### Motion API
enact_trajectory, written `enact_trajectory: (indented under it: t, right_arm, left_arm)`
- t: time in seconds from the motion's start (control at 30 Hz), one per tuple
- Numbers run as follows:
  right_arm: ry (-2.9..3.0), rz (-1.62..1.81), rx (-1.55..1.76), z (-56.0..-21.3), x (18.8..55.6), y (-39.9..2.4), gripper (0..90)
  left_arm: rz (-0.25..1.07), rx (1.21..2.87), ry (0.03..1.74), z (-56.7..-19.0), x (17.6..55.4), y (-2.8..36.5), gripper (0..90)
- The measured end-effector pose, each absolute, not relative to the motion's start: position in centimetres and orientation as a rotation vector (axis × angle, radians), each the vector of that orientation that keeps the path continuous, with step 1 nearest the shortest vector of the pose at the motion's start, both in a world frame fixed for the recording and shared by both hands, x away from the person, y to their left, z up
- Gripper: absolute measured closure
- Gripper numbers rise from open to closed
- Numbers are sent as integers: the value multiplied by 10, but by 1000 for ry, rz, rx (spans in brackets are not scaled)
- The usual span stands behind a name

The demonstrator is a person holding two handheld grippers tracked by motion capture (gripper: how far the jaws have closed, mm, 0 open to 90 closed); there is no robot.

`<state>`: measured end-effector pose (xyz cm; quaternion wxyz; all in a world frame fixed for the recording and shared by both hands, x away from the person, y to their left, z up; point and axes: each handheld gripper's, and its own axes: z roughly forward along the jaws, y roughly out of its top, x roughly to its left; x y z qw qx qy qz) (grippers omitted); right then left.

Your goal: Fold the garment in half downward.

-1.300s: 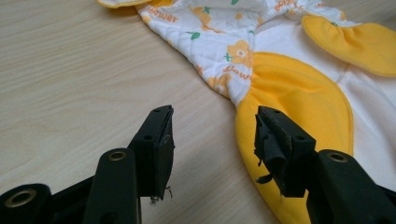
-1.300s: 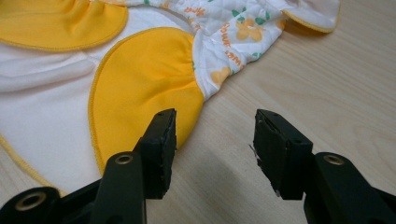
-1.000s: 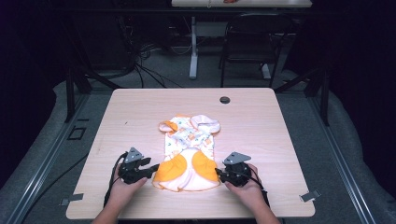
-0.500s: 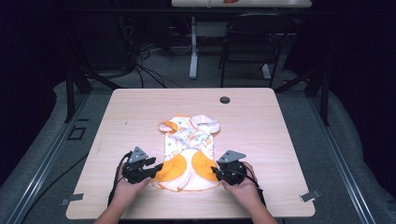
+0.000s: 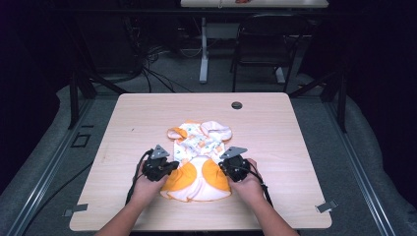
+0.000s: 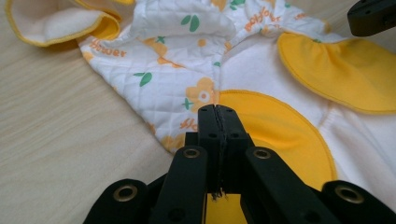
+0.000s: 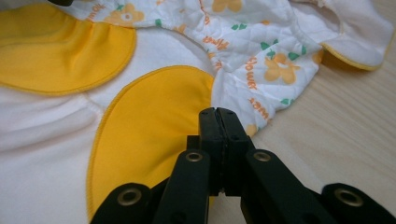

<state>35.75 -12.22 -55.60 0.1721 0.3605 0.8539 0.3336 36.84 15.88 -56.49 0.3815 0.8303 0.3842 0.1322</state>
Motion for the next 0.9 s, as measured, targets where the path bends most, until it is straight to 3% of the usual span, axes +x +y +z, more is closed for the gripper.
enact_trajectory:
  t: [0.47, 0.9]
  right_arm:
    - [2472, 890, 1071, -569, 378, -116, 900]
    - [2554, 913, 1020, -569, 352, -121, 900]
  left_arm:
    - [341, 2170, 992, -578, 383, 153, 899]
    - [281, 2189, 948, -577, 354, 159, 899]
